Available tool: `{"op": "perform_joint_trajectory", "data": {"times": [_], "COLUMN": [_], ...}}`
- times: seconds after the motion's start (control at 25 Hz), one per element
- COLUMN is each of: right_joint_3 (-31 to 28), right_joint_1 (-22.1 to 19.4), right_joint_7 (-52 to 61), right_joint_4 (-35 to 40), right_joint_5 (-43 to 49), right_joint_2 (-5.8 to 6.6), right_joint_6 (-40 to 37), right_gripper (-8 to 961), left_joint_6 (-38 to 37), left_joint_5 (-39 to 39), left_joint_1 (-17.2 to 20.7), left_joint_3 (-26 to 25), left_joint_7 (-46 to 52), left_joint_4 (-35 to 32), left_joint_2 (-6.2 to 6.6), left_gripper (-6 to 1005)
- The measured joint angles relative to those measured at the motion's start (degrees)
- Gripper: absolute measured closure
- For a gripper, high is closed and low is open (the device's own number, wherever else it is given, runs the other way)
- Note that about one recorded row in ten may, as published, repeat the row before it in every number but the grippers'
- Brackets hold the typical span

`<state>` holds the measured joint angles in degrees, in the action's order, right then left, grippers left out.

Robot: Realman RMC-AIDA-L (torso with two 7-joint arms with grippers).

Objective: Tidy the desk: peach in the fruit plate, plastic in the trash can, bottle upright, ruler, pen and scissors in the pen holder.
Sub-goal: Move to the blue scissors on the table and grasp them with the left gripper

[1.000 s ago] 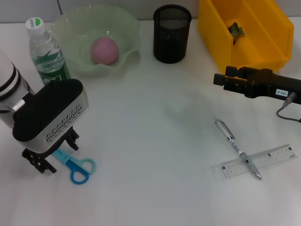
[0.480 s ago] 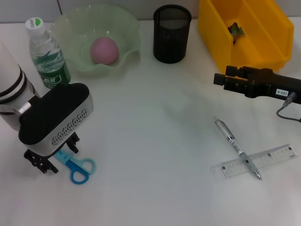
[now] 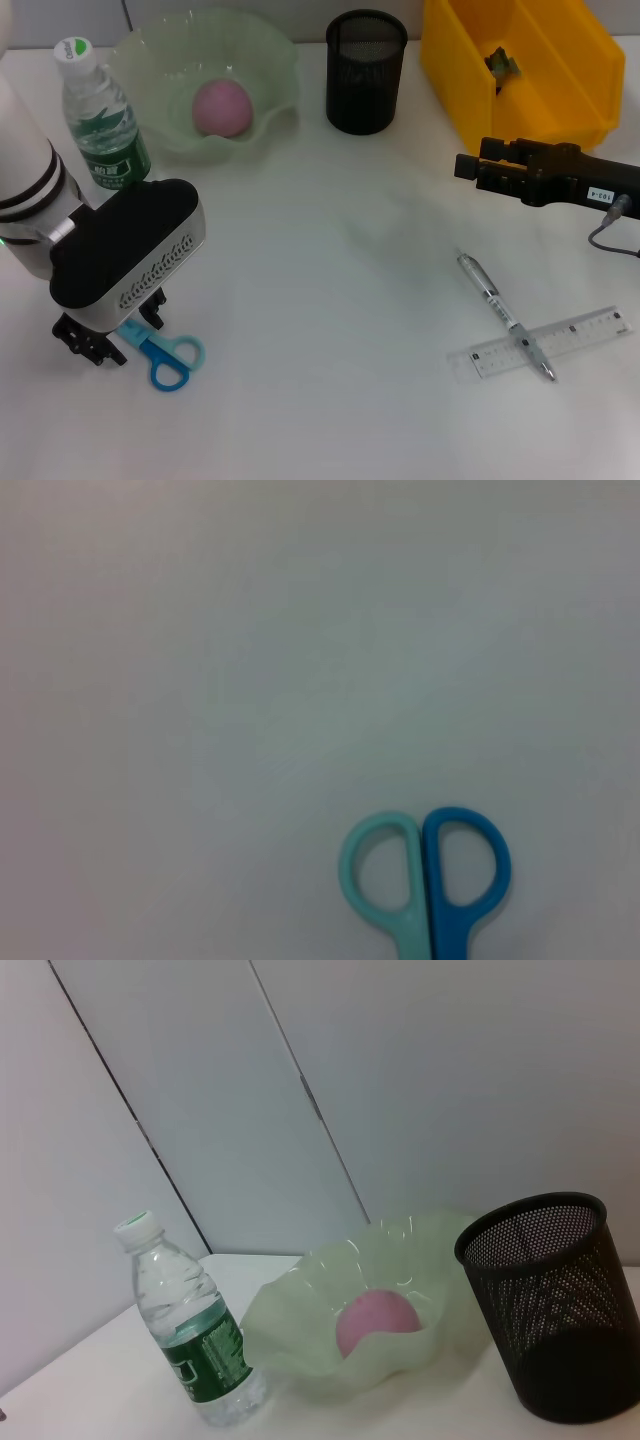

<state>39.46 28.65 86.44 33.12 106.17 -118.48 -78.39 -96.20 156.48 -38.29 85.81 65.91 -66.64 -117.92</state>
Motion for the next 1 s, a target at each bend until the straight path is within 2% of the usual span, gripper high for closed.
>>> {"op": "perform_joint_trajectory", "data": {"times": [0.04,1.0], "right_joint_3": [0.00,0.00], "right_joint_1": [0.00,0.00], "right_joint_7": [0.00,0.02], "right_joint_4": [0.05,0.10], "right_joint_5": [0.00,0.00], "right_joint_2": [0.00,0.00], "right_joint_6": [-0.11,-0.29], "right_gripper": [315,316], "left_joint_6": [0.01,0.91], "left_joint_5": [0.16,1.11], "left_joint_1": [-0.09,-0.48], "left_joint_3": [0.02,1.36], "left_joint_7": [0.09,1.74], "left_joint_4": [0.02,0.50], "left_joint_2": [-0.05,-0.29], "left_gripper": [500,508]}}
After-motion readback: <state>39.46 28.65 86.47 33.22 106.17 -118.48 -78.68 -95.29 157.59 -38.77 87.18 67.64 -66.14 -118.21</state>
